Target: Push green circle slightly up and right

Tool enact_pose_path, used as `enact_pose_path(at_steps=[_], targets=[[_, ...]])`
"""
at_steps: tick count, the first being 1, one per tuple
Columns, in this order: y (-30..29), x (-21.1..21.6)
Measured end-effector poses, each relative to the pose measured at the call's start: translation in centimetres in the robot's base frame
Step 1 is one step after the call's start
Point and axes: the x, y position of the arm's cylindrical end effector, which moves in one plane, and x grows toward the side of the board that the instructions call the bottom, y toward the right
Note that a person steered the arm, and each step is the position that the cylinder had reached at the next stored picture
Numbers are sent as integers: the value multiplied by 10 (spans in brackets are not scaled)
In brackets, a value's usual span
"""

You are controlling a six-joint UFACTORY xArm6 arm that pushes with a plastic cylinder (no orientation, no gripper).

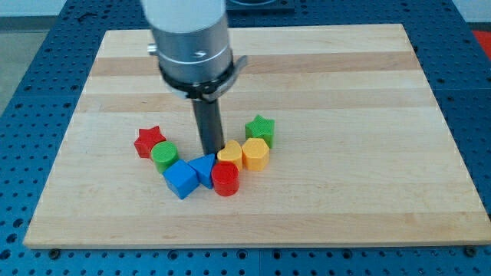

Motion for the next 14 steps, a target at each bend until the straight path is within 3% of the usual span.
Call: enact_pose_path(at_steps=[1,3,4,5,7,8,9,10,11,12,14], targets=[[-27,-7],[-86,-73],[-161,-100],[-244,-98],[-246,-96],[-247,-43],[-246,-40],[-245,50],[-221,115],[-193,119],[-158,80]])
